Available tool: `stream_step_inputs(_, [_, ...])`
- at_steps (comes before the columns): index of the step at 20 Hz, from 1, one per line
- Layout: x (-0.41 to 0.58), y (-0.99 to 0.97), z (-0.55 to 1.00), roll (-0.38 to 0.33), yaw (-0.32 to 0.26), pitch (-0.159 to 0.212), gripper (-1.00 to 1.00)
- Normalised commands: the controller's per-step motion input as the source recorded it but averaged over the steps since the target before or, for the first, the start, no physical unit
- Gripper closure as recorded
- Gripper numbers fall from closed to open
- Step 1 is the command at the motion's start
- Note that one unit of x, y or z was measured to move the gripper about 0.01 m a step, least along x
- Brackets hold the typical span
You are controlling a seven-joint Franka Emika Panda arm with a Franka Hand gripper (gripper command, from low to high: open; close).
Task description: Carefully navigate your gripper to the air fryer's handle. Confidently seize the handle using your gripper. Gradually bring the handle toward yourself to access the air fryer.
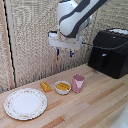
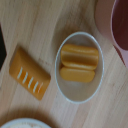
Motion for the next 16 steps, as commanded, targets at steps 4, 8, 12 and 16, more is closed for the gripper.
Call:
stream_step_inputs(4, [0.141, -0.12, -0.07, -0.375, -0.201, 0.011, -1.00])
stream_step_inputs(8, [0.105, -0.12, -0.12, -0.375, -0.176, 0.000, -1.00])
stream_step_inputs(12, [0.054, -0.12, -0.07, -0.375, -0.121, -0.022, -1.00])
stream_step_inputs(16, [0.008, -0.13, -0.04, -0.375, -0.079, -0.064, -1.00])
